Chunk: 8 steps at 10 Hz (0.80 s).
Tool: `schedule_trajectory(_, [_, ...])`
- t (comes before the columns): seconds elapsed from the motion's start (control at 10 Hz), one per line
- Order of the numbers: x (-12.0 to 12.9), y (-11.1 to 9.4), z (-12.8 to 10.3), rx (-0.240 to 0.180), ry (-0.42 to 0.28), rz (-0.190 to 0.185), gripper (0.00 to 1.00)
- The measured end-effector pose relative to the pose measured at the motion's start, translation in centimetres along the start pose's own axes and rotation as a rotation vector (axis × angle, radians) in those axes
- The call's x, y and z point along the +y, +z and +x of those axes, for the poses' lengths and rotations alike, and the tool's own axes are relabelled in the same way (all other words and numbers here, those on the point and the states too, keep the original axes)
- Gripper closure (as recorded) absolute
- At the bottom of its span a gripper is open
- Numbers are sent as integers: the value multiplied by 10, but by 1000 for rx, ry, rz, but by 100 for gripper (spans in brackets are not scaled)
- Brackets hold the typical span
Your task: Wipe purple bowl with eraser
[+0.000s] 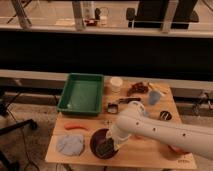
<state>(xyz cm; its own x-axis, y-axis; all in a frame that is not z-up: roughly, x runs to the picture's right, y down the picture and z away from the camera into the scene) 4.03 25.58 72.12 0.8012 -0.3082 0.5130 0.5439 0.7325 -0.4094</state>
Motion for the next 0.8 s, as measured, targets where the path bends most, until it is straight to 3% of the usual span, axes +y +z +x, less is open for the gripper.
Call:
schedule_trajectory(0.4, [-14,-10,-14,-4,-12,30,97])
schedule_trajectory(0.8, [-13,-23,-28,-26,-14,51,97])
